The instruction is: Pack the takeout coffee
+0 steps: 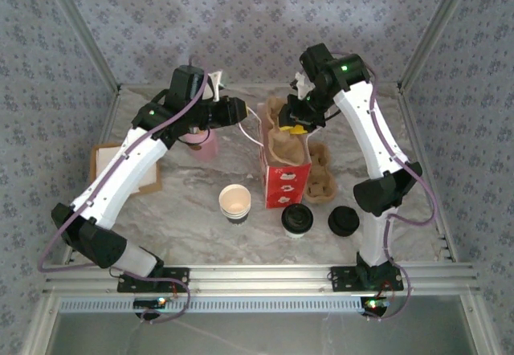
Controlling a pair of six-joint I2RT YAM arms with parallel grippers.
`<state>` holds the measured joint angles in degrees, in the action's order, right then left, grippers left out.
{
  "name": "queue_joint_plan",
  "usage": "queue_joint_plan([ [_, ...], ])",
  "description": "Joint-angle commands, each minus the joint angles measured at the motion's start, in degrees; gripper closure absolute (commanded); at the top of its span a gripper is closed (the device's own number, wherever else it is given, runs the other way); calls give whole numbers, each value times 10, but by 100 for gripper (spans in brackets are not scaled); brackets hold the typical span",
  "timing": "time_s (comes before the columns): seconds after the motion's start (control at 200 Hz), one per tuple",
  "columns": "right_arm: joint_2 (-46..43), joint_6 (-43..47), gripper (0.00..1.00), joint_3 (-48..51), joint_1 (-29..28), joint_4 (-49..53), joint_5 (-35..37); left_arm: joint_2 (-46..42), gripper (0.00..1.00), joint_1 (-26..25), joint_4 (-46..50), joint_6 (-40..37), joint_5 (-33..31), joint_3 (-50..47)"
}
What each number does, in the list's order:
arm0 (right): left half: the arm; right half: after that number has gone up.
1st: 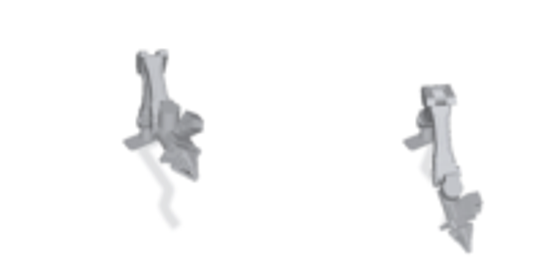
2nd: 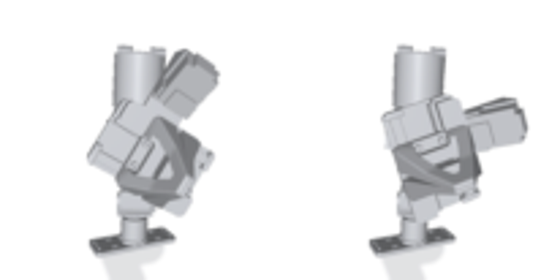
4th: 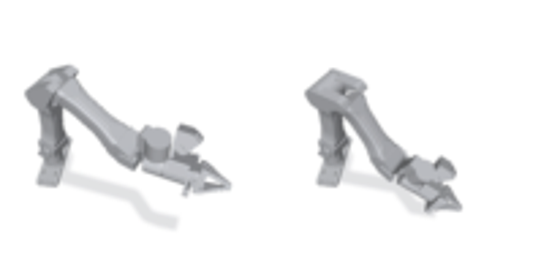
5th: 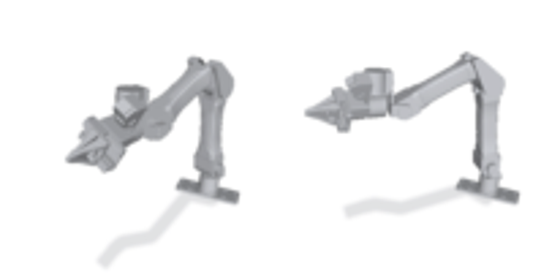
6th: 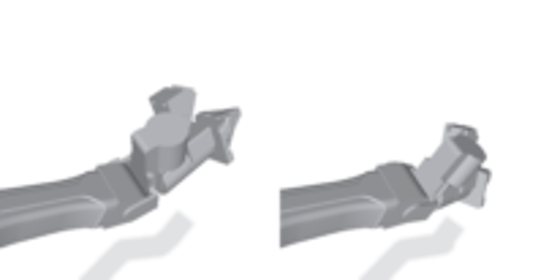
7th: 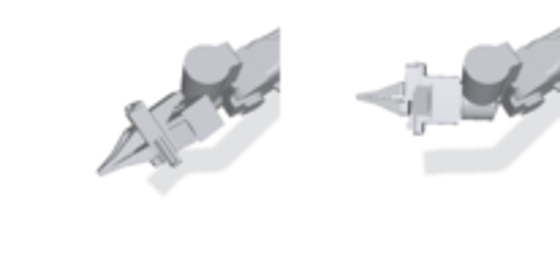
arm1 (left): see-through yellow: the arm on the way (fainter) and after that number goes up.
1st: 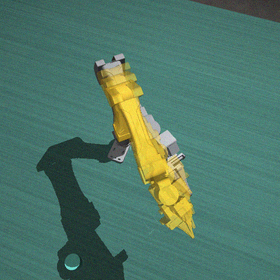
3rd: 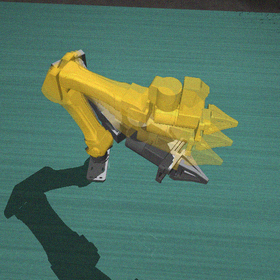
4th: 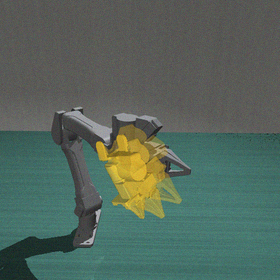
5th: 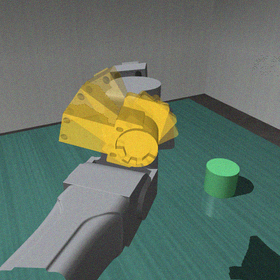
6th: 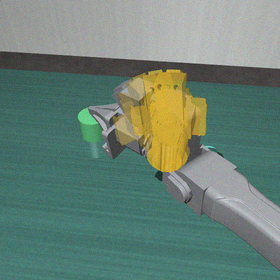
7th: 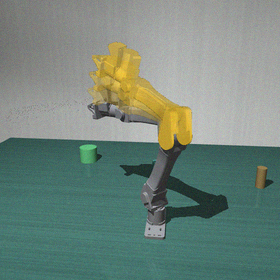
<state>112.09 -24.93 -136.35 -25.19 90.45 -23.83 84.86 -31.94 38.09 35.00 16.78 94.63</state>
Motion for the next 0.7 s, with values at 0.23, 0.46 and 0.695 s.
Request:
queue_joint_plan([
  [0.23,21,12,66,-23,-13,28,42,8,68,-5,-16,-5,12,16],
  [0.46,23,10,66,-26,-17,24,46,11,68,-7,-17,-6,12,13],
  [0.695,22,6,63,-39,-30,24,54,12,68,-8,-16,-6,11,14],
])
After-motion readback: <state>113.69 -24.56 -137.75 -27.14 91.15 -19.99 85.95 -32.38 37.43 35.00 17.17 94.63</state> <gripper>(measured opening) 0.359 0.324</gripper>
